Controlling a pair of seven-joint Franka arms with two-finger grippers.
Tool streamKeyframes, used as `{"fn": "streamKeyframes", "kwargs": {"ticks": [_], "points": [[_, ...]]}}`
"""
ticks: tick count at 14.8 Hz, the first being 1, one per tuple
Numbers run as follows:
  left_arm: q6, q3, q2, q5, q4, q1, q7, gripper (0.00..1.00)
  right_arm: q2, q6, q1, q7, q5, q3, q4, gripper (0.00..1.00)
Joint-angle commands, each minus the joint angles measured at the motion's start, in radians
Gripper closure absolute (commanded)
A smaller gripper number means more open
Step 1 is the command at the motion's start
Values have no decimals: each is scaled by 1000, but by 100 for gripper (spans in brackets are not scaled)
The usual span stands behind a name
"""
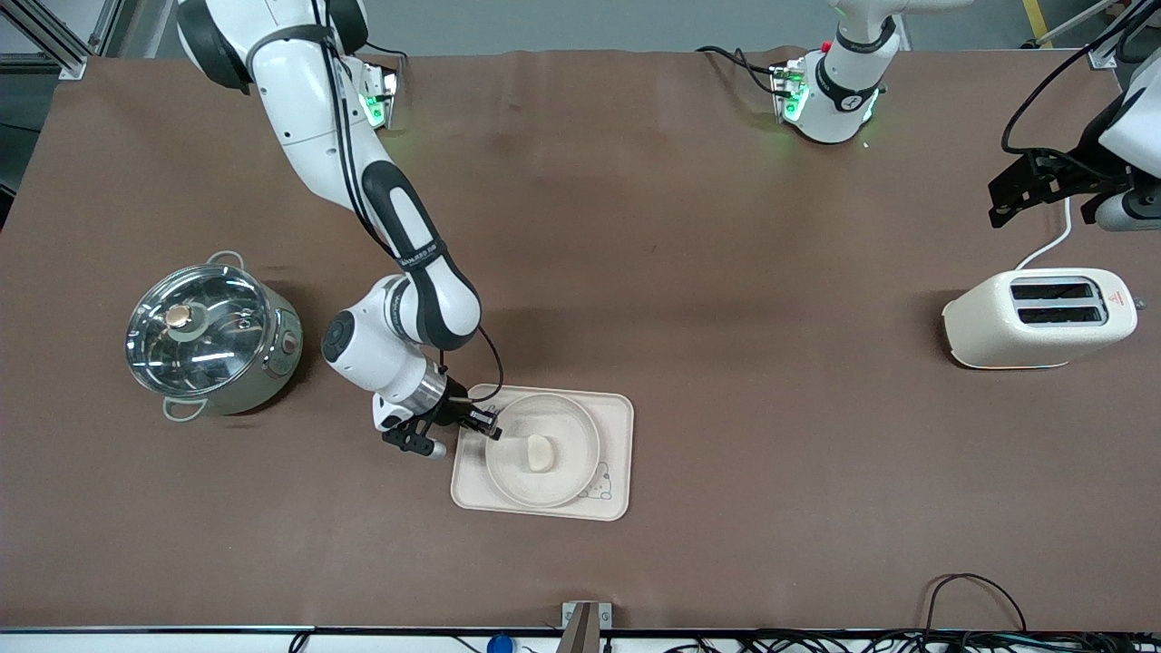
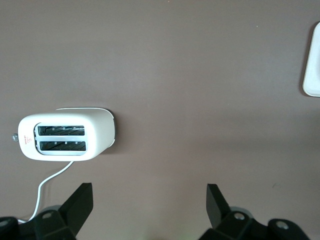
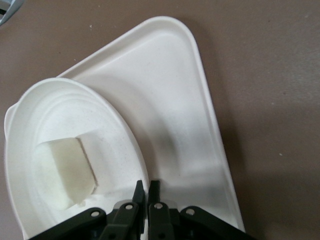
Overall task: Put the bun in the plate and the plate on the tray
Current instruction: 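Set the plate down on the tray and open the right gripper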
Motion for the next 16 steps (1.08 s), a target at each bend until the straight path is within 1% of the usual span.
{"fn": "streamKeyframes", "kwargs": {"ticks": [1,2,4,6,7,10,12,16], "points": [[4,1,-7,-23,-7,2,12,0,25,-2,3,28,-29,3,29,48],[4,2,-7,-23,-7,2,11,0,27,-2,-2,28,-41,3,27,43],[4,1,-8,-23,-5,2,11,0,17,-3,-12,30,-46,3,17,21],[4,2,-7,-23,-7,2,11,0,4,-3,-8,30,-46,3,-8,15],[4,2,-7,-23,-7,2,11,0,-6,-2,-3,30,-46,2,-37,7],[4,2,-8,-23,-5,3,13,0,-122,-5,-2,30,-49,3,-155,0],[4,2,-7,-23,-7,3,13,0,-205,-3,0,31,-46,3,-242,0],[4,2,-7,-23,-5,2,13,0,-412,-20,-9,31,-44,2,-417,0]]}}
